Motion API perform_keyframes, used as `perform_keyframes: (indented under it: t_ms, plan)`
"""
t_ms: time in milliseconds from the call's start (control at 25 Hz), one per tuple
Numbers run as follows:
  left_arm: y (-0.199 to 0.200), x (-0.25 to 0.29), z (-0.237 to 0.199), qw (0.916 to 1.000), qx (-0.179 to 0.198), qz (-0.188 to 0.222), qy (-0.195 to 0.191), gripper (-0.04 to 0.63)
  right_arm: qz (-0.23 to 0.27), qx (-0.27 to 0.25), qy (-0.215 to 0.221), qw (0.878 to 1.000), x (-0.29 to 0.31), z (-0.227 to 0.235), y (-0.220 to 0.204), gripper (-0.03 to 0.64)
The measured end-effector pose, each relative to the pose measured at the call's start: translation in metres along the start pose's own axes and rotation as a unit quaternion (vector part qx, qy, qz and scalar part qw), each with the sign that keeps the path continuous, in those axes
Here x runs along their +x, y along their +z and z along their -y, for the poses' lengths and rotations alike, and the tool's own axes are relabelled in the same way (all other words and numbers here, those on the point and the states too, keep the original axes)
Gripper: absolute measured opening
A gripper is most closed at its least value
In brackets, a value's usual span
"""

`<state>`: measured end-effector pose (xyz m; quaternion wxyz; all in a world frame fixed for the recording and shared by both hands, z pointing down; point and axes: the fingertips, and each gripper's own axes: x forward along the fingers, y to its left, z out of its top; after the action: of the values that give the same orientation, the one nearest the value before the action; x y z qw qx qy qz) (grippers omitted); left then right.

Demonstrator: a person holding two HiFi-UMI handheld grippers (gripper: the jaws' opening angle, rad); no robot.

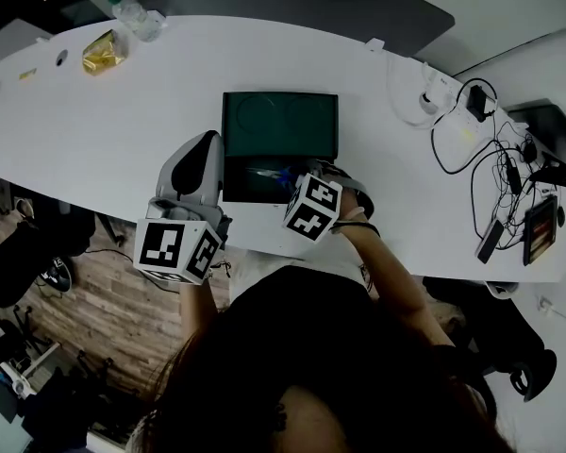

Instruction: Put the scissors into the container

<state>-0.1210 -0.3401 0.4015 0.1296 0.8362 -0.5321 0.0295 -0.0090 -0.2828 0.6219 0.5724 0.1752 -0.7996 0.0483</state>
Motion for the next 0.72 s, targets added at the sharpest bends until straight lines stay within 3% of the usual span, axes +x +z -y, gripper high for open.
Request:
perform_keyframes:
  t_ms: [240, 720]
  plan:
    - [0.004, -0.008, 0.005, 0.9999, 0.005, 0.005, -0.008, 0.011, 0.056, 0.047, -0.040, 0.997, -0.026, 0.011, 0.016, 0.063]
    - [0.020, -0.032, 0.029, 0.9986, 0.031, 0.021, -0.038, 0.011, 0.148, 0.114, -0.118, 0.975, -0.083, 0.022, 0.035, 0.014]
